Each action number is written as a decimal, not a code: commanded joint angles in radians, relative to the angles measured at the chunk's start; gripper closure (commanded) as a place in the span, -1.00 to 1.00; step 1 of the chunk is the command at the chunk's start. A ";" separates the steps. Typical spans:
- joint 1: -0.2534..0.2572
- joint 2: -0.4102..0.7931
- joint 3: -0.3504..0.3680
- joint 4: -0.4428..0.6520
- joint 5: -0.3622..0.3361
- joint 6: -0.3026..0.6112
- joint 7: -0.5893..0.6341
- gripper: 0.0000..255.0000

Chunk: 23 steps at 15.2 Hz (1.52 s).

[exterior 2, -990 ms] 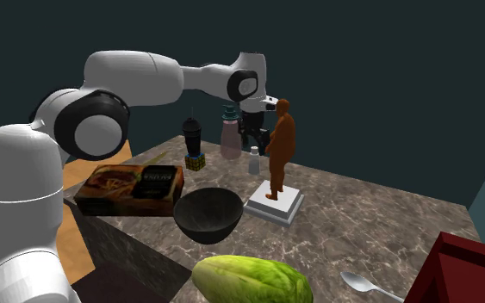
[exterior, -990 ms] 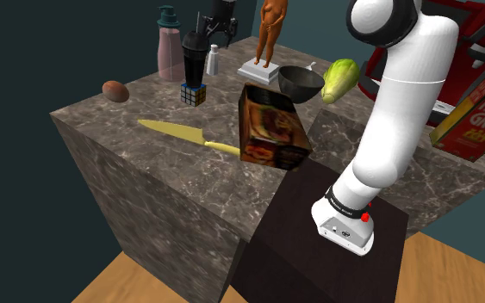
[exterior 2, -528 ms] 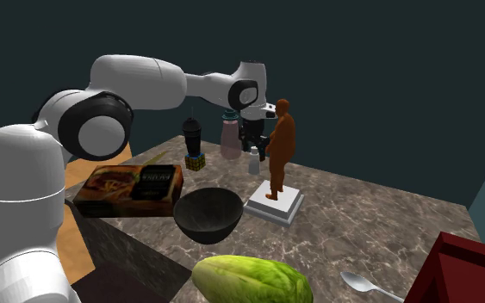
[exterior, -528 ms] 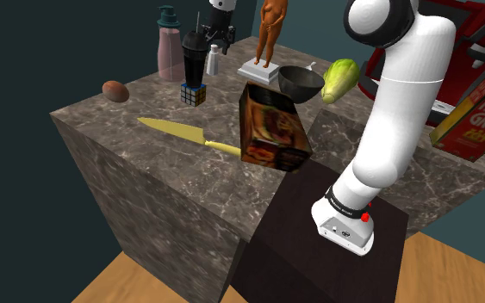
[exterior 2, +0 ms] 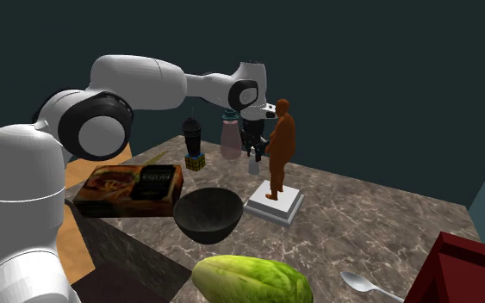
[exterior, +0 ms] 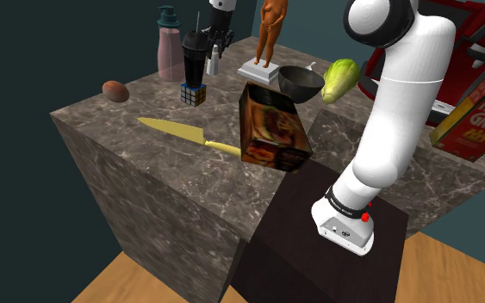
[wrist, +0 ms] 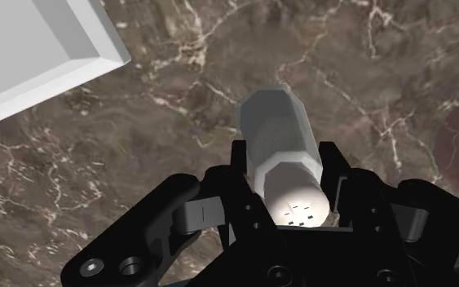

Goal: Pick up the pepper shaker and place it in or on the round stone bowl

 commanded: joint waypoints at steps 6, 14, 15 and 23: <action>0.000 0.000 0.000 -0.001 0.000 0.000 0.000 1.00; 0.000 0.003 0.000 0.084 -0.001 -0.082 0.002 1.00; 0.000 0.004 0.000 0.100 -0.001 -0.096 0.003 1.00; -0.001 0.028 0.000 0.243 -0.001 -0.215 0.006 1.00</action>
